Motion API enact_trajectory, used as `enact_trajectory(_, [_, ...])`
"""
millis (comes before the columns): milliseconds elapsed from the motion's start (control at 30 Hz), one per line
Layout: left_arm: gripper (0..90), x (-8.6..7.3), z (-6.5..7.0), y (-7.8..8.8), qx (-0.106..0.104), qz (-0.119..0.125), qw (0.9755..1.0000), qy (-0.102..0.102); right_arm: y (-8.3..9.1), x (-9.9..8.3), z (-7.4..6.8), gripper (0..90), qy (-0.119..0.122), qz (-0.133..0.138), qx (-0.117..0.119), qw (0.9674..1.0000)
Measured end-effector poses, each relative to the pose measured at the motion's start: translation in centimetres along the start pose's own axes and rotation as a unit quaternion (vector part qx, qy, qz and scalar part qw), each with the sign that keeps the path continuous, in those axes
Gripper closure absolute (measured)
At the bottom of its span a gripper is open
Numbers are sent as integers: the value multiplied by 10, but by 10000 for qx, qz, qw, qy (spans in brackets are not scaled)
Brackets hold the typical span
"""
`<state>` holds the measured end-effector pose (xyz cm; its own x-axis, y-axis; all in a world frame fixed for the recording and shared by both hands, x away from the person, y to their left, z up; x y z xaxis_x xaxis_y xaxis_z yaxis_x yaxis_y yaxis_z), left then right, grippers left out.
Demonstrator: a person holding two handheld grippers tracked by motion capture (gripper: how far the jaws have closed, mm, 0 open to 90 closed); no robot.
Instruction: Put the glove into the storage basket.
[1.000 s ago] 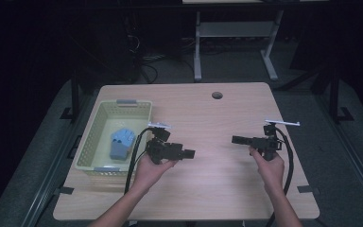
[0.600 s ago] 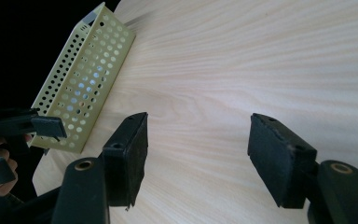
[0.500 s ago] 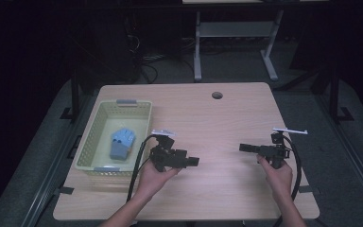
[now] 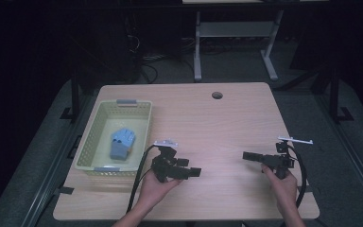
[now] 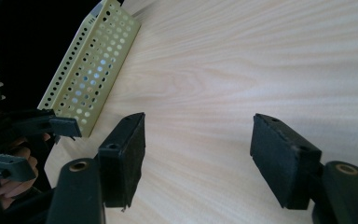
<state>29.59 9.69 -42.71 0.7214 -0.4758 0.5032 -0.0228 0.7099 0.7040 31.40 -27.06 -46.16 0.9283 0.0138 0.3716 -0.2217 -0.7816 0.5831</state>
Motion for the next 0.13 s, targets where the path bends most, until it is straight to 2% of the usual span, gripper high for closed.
enact_trajectory(133, [256,-9,7,-2,3,87,9999,-127,1,-9,-1,327,95,16,69,9999])
Point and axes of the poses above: each handheld gripper's, and its own axes: y roughly backward along the jaws, x roughly out of its top, z roughly to its right, the point moved 1 cm from there along -y, roughly forward along the jaws, and after that the axes turned 15 degrees about -z, right-handed, at the moved point
